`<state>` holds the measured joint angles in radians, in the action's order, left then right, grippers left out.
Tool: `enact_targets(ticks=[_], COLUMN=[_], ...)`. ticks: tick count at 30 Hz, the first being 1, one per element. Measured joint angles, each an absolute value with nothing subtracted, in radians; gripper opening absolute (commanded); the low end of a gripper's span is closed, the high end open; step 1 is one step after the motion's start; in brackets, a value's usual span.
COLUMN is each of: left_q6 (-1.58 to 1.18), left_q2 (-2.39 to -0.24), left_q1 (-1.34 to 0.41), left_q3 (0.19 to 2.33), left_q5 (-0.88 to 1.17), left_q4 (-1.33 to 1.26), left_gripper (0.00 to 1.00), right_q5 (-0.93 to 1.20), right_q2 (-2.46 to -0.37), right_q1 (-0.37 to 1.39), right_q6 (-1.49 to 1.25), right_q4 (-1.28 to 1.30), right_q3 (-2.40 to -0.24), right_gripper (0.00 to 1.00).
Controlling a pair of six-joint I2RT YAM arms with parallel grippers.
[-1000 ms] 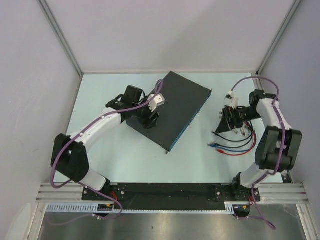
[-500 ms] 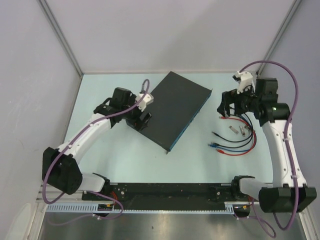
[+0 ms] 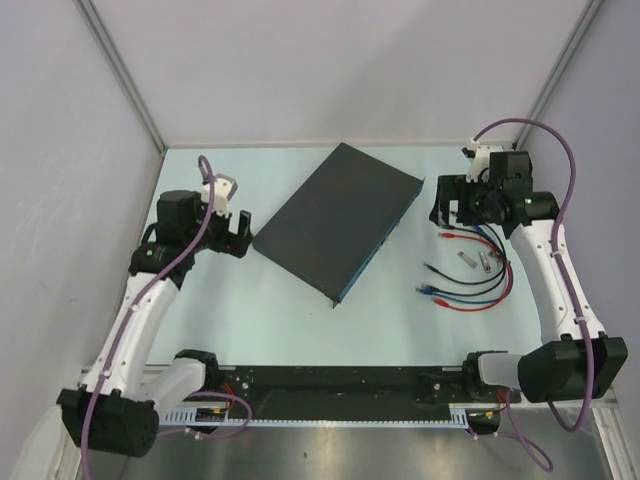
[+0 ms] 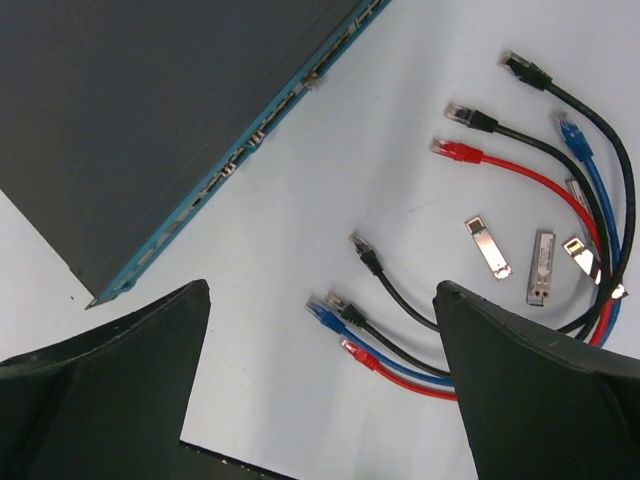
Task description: Pull the plug from the switch port
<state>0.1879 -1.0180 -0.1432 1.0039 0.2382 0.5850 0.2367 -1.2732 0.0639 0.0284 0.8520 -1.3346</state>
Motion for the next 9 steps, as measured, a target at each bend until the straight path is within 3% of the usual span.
enact_targets(ticks=[9], left_q6=[0.125], left_q2=[-0.886], left_q1=[-0.016], left_q3=[0.867], left_q5=[0.27], left_q4=[0.6], left_gripper=[1.0], right_q5=[0.263], right_q2=[-1.312], right_q1=[0.066], right_q6=[-0.017], right_q4=[0.791], right_q3=[-1.326], right_gripper=[1.0])
